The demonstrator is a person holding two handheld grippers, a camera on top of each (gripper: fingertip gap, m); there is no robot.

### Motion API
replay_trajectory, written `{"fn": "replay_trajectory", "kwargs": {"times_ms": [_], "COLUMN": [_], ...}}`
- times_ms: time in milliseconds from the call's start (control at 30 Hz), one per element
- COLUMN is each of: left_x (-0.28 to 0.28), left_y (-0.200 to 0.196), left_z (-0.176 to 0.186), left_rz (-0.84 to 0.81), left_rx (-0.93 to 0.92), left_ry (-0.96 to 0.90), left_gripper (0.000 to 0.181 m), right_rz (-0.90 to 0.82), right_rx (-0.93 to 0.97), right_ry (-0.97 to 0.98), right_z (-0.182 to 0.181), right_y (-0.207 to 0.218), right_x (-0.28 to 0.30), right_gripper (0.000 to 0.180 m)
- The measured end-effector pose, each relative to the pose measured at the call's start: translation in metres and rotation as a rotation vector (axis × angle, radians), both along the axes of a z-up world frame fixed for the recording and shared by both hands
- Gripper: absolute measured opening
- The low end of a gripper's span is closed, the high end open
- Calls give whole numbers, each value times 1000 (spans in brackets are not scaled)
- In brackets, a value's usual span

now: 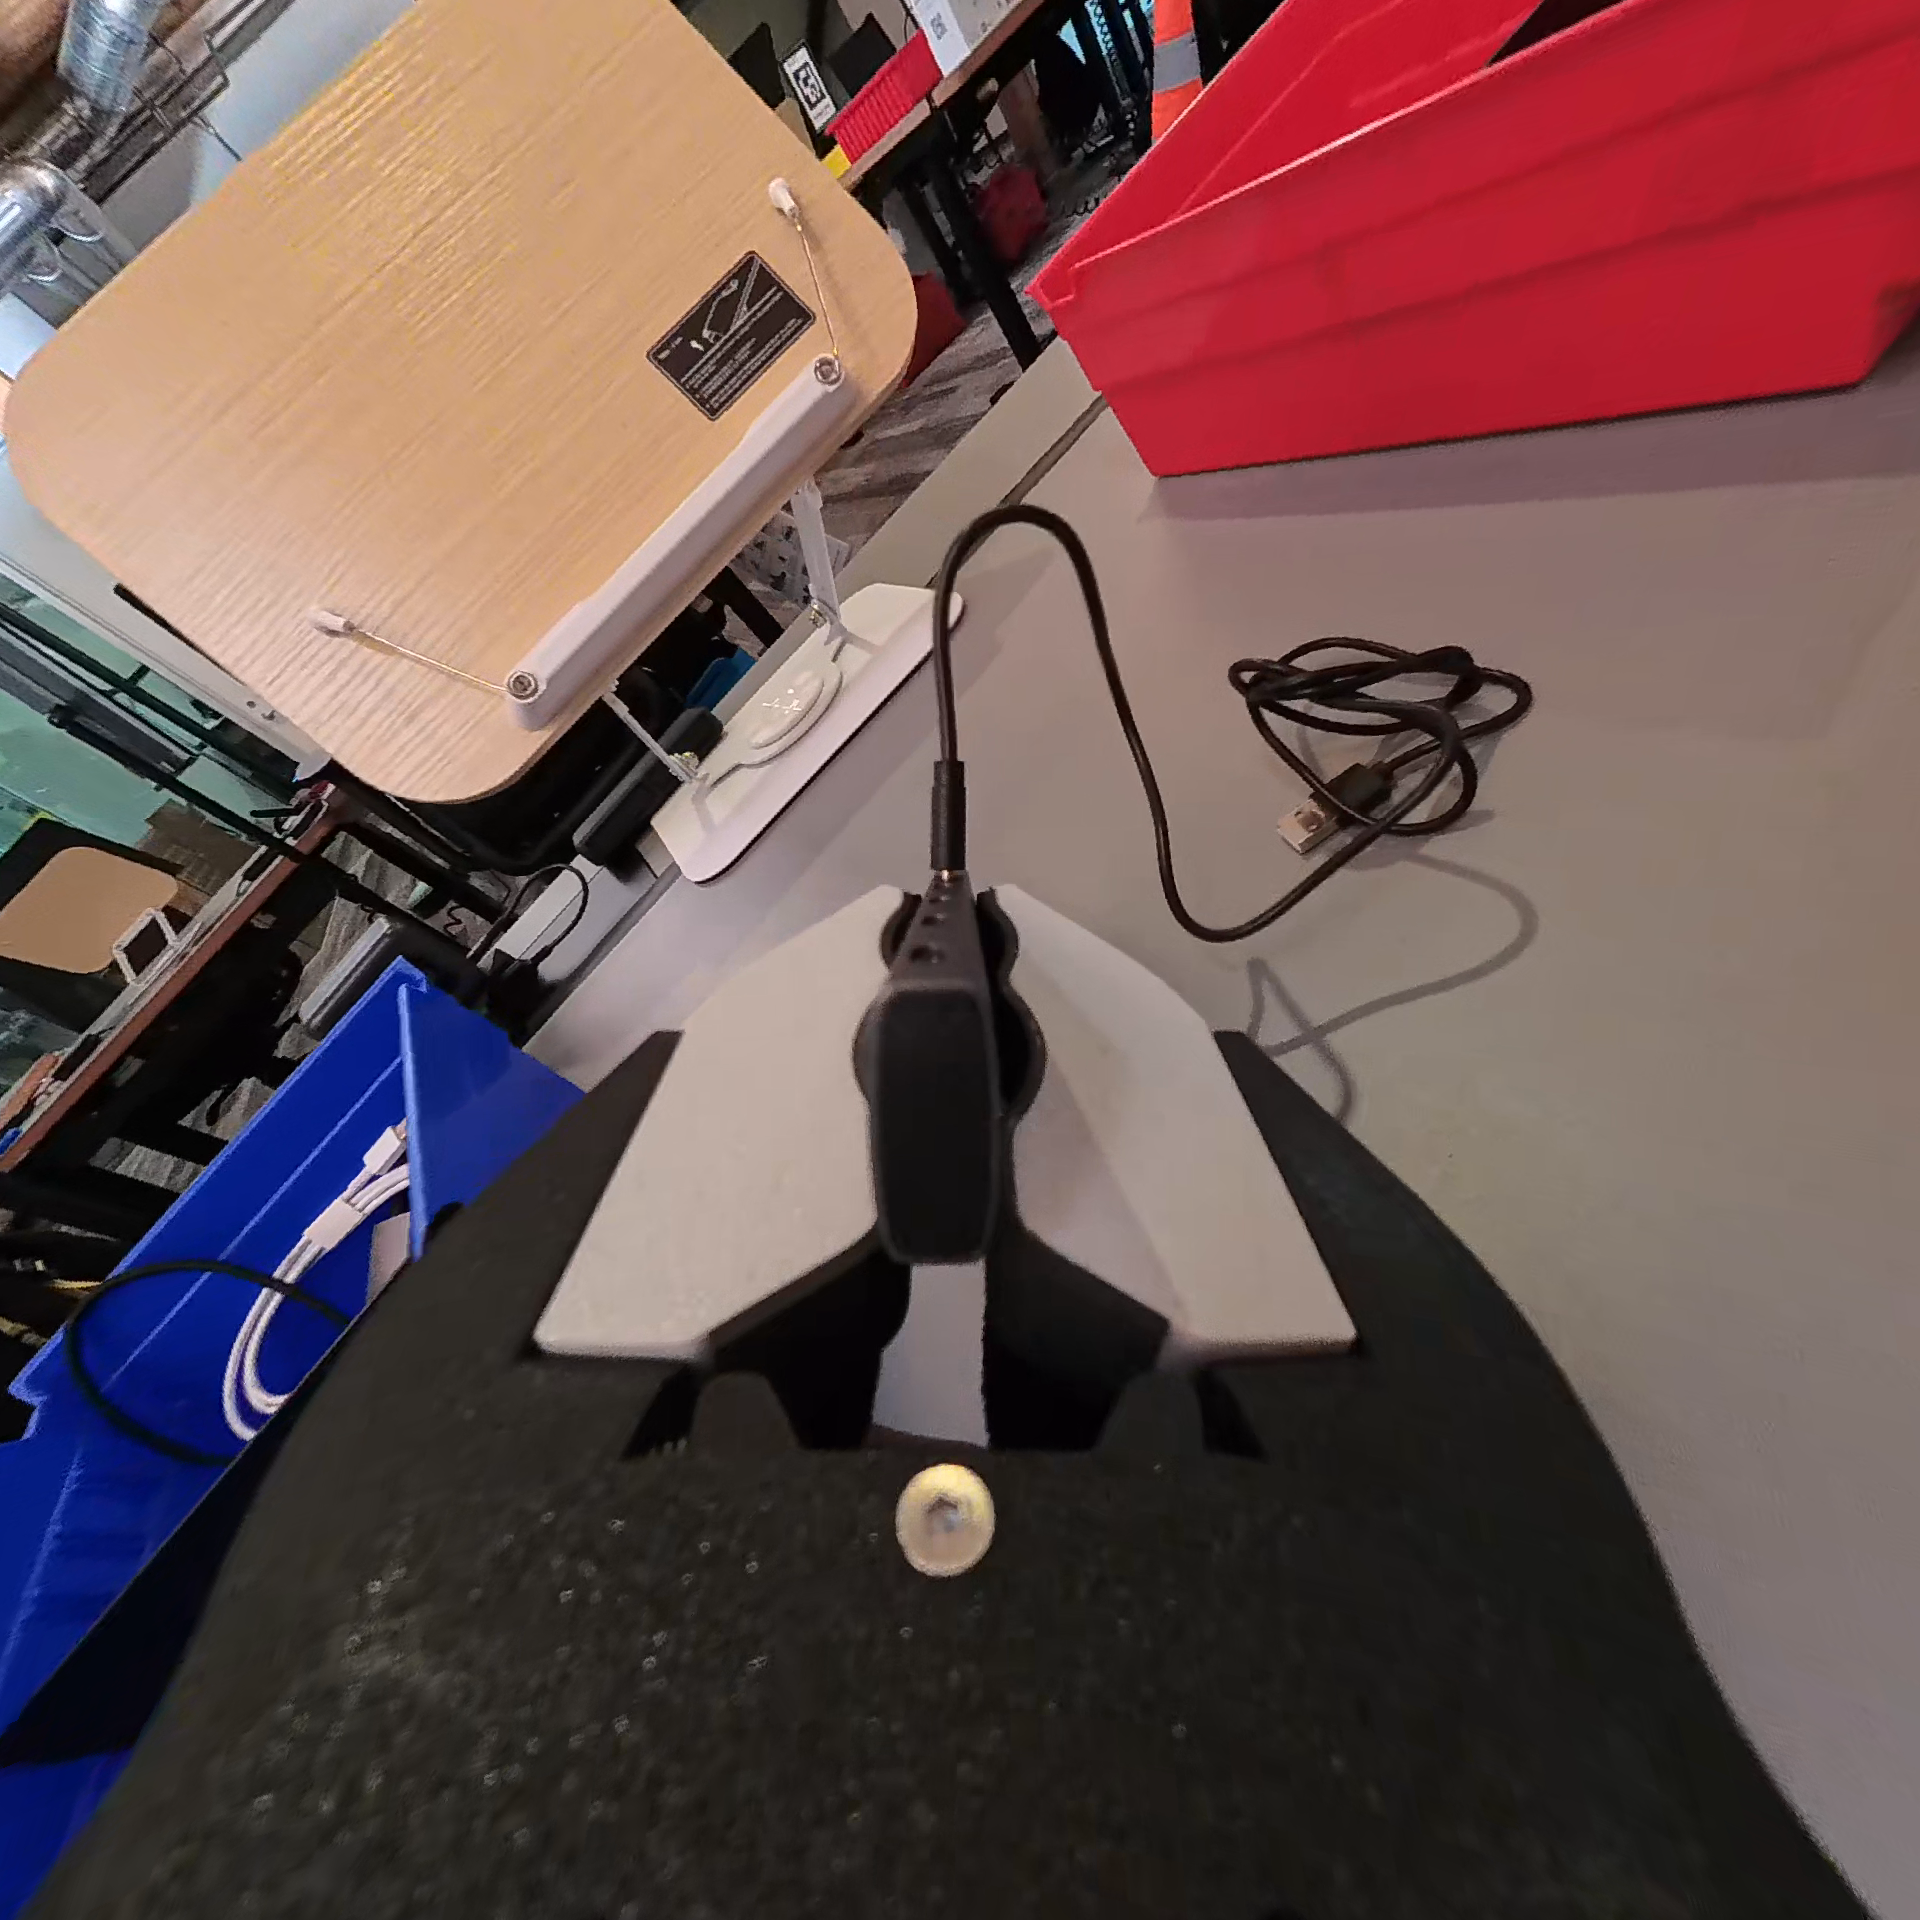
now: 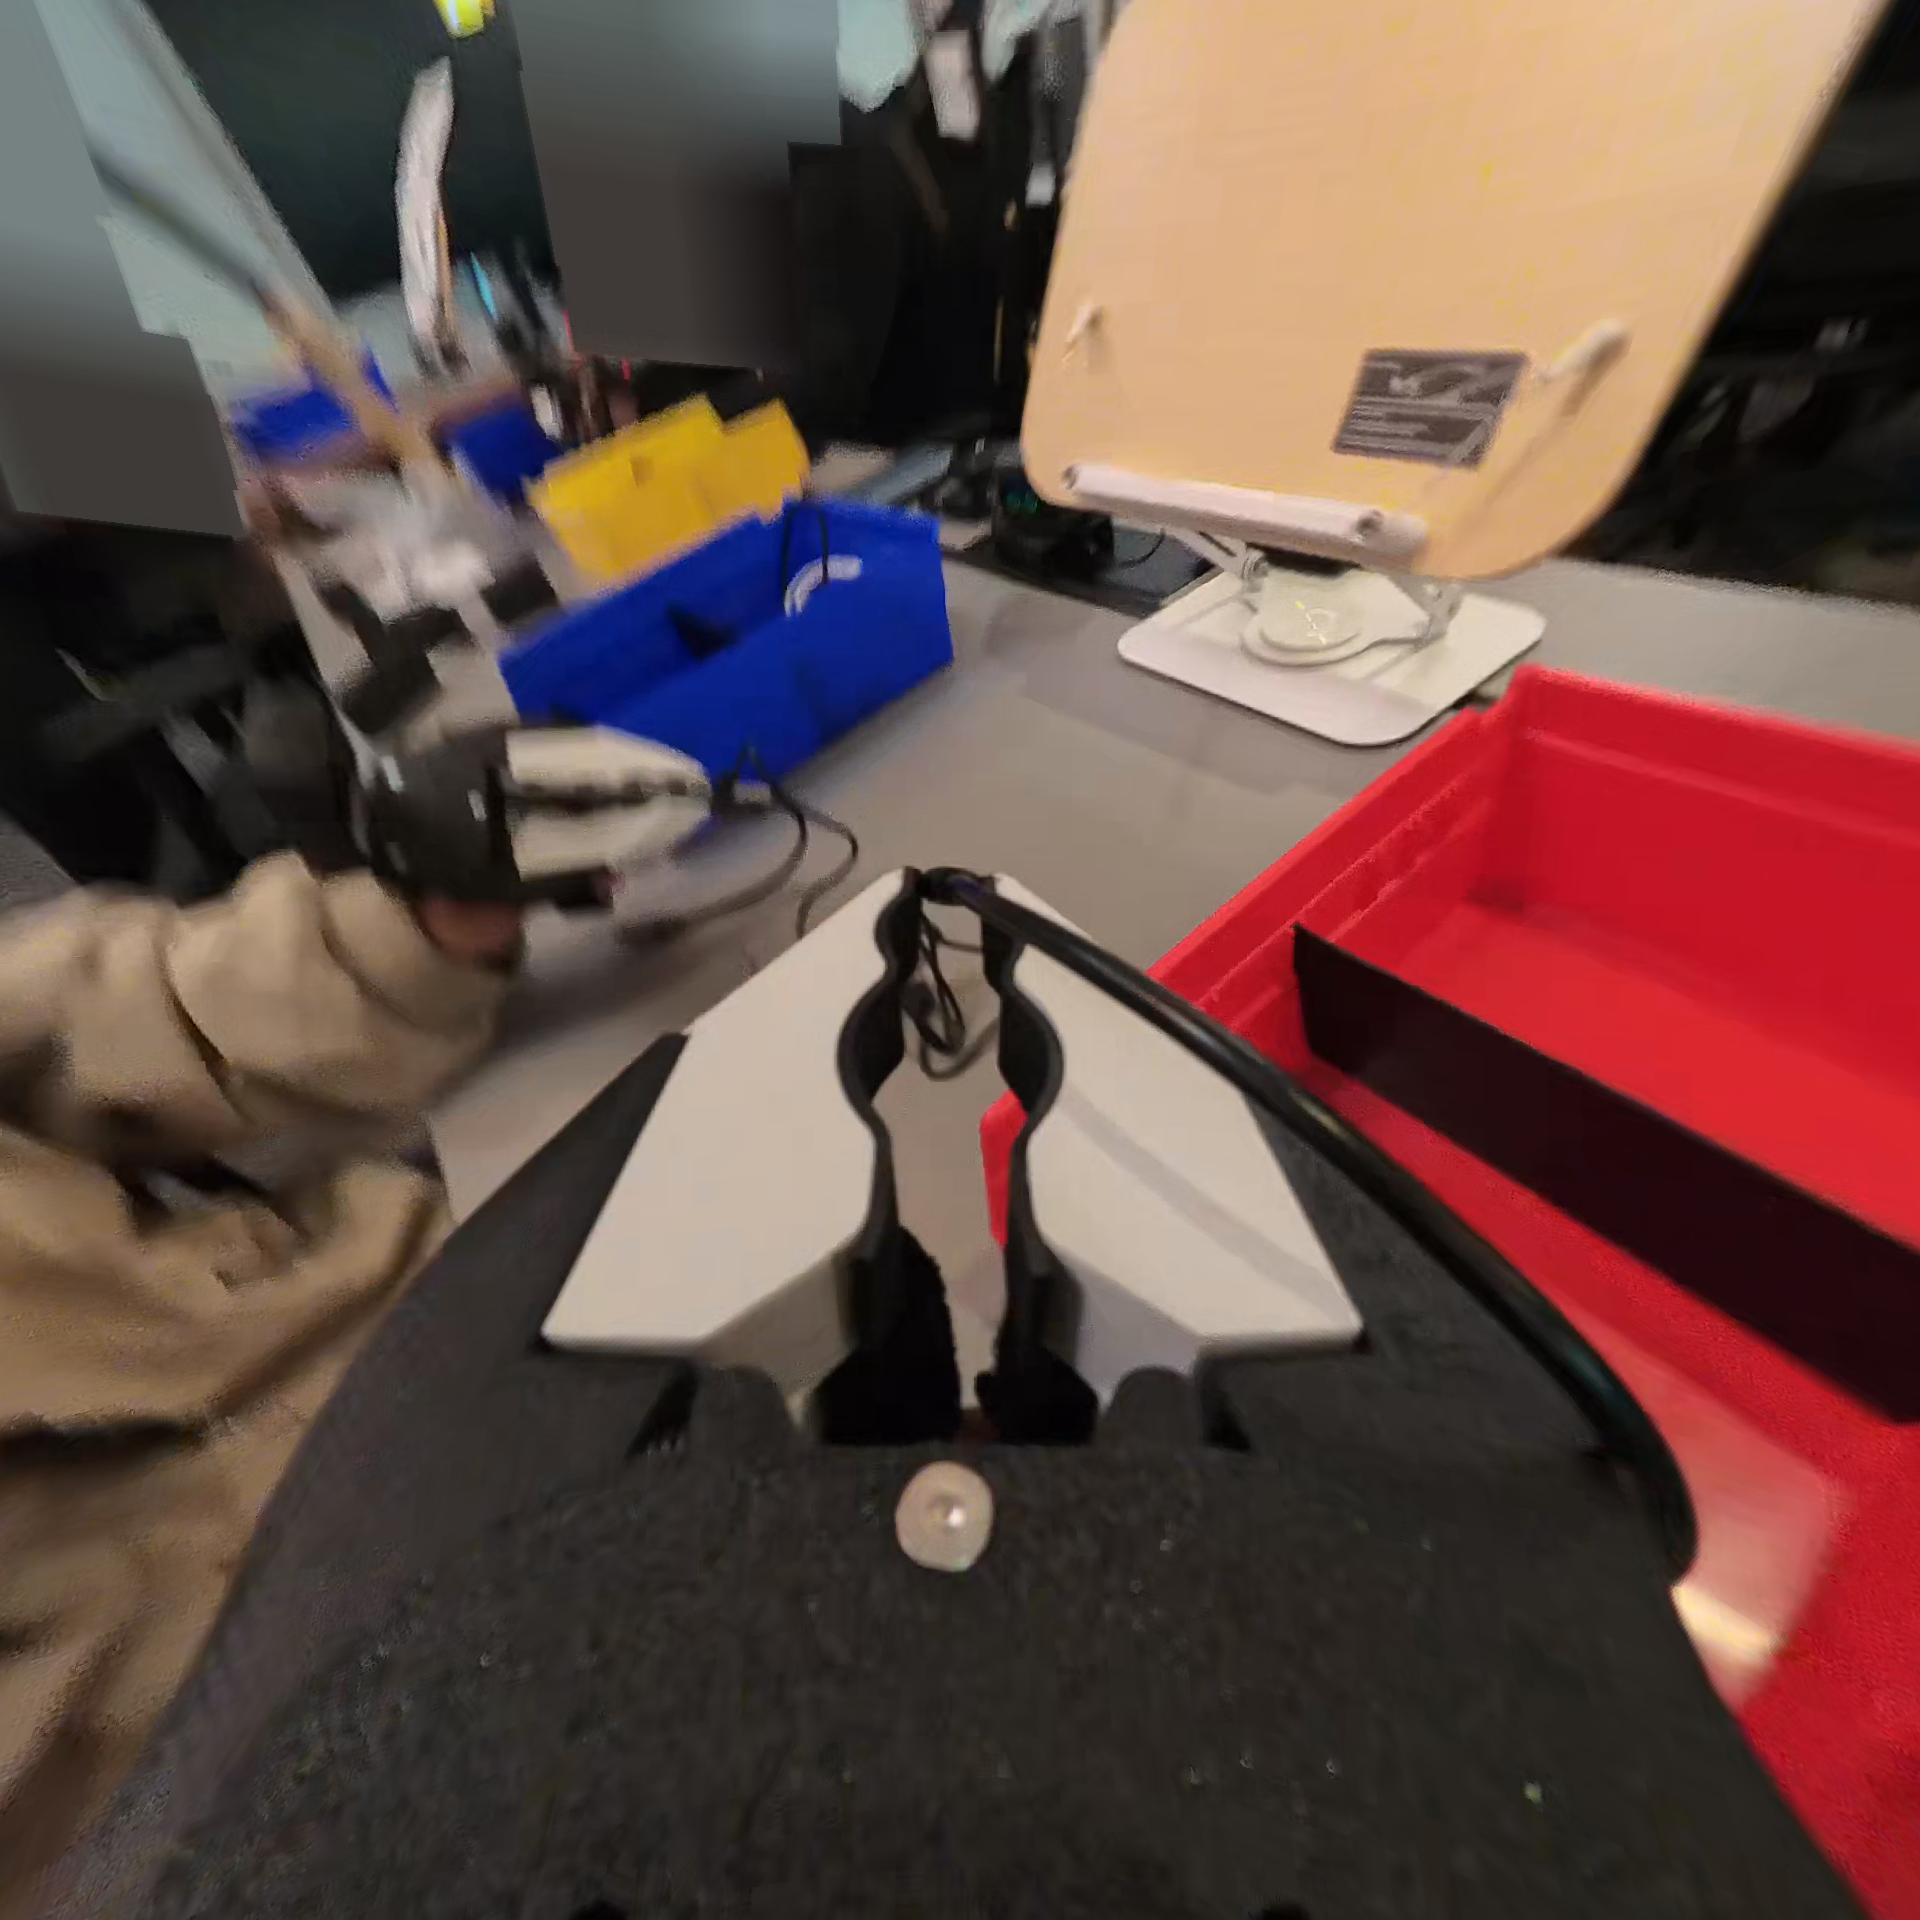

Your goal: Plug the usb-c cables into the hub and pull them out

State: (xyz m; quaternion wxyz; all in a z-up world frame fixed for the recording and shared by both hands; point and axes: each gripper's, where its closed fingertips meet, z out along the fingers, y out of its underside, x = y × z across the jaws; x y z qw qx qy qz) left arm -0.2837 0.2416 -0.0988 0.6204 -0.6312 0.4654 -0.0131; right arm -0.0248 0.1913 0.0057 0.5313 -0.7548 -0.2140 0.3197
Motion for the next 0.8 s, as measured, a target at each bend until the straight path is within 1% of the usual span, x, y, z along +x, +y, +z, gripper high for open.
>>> {"fn": "replay_trajectory", "kwargs": {"times_ms": [33,100,167,233,300,333,367,433,567,667,700,733,767,800], "left_x": [1,1,2,2,2,2,2,2,3,5,6,7,8,9], "left_y": [0,-1,-2,-2,-2,-2,-2,-2,-3,-3,-3,-3,-4,-4], "left_z": [-1,-1,-1,-2,-3,-3,-2,-3,-3,-5,-6,-7,-8,-8], "left_rz": [-2,-4,-6,-8,-9,-10,-11,-13,-19,-26,-29,-32,-34,-36], "left_rx": [0,3,4,4,2,1,1,-1,-3,-8,-9,-10,-10,-10], "left_ry": [3,11,15,16,17,16,15,15,19,22,25,28,31,34], "left_gripper": [10,10,10,10,10,10,10,10,11,10,10,10,10,10], "right_rz": [-13,-33,-79,-148,-172,-154,-137,-177,-197,-292,-313,-311,-269,-203], "right_rx": [-44,-73,-86,-158,-338,-431,-497,-558,-628,-656,-634,-602,-565,-516], "right_ry": [107,267,358,404,449,456,435,323,-97,-401,-452,-451,-403,-314], "right_z": [0,2,0,-20,-55,-72,-87,-110,-148,-162,-159,-154,-148,-139], "right_y": [9,22,35,48,53,51,48,48,24,13,14,18,22,26], "right_x": [4,10,18,29,32,28,25,31,51,83,87,83,70,51], "right_gripper": [10,10,10,10,10,10,10,10,10,10,10,10,10,10]}}
